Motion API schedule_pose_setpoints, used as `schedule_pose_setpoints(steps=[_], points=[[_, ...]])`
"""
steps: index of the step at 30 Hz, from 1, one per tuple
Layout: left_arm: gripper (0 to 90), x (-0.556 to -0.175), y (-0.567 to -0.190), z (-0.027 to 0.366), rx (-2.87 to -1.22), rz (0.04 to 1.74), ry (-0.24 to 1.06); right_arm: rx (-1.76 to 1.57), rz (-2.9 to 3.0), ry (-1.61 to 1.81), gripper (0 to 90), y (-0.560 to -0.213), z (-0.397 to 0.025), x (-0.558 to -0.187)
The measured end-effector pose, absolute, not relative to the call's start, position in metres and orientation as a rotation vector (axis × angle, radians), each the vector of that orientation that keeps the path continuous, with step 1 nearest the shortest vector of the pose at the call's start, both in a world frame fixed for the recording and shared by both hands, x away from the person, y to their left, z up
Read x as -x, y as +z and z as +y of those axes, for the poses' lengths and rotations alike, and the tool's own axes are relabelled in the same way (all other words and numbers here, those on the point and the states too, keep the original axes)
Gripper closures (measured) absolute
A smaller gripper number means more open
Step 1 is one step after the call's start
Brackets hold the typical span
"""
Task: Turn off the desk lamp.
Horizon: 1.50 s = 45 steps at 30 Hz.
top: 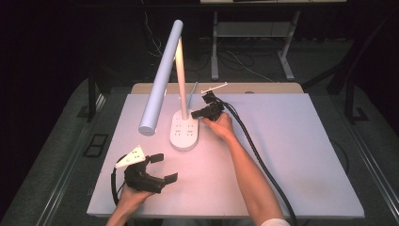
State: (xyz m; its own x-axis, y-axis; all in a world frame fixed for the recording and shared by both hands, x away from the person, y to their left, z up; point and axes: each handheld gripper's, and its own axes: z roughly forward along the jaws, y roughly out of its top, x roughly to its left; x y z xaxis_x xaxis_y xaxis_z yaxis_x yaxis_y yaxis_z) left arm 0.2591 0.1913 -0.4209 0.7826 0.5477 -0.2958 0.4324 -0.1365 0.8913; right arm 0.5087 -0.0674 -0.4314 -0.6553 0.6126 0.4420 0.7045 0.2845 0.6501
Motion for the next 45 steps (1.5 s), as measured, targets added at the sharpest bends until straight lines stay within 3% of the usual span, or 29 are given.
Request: schedule_pose_setpoints(steps=[45], points=[[0.0,-0.258,-0.421,0.191,-1.766,0.764,0.119,1.203,-2.575,-1.336,90.0,-0.421,-0.059,-0.495]])
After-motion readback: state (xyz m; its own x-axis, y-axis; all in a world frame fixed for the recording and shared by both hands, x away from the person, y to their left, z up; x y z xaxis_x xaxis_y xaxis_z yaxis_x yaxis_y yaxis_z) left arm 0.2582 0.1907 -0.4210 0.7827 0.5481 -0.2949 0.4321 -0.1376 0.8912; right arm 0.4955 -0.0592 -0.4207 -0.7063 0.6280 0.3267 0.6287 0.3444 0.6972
